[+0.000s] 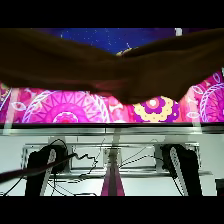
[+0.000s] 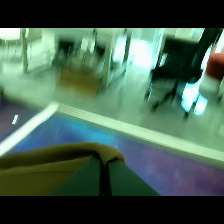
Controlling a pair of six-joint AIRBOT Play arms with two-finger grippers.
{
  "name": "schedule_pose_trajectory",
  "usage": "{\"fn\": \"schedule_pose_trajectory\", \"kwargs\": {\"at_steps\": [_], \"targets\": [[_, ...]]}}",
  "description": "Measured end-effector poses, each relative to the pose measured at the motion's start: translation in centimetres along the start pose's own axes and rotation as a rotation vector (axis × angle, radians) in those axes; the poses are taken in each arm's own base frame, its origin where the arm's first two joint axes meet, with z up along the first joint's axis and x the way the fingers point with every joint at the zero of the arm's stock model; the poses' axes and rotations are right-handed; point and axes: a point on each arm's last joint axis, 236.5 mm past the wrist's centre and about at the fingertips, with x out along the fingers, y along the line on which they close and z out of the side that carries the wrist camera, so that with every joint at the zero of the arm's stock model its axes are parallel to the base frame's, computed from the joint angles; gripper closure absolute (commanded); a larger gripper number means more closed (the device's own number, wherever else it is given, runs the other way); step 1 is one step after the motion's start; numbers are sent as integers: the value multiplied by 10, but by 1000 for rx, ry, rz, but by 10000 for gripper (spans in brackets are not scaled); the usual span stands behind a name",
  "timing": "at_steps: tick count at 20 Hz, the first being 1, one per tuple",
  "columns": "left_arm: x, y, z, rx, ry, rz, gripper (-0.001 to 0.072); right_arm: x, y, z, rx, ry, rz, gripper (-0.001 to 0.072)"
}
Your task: Fold the clothes and pants, and hang the long-sleeved shirts on hangers.
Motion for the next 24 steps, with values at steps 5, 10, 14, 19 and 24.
{"fn": "schedule_pose_trajectory", "kwargs": {"at_steps": [5, 10, 14, 19, 24], "targets": [[20, -17, -62, -202, 178, -79, 698, 14, -28, 2, 53, -16, -75, 700], [24, -77, -250, -515, 747, -262, 696, 109, -86, -119, 297, 316, -82, 699], [8, -112, -394, -732, 1114, -279, 695, 183, -116, -266, 505, 602, -73, 697], [22, -150, -502, -1091, 1194, -210, 562, 244, -134, -371, 669, 646, -147, 515], [66, -148, -516, -1251, 959, -195, 11, 263, -157, -373, 666, 555, -228, 56]]}}
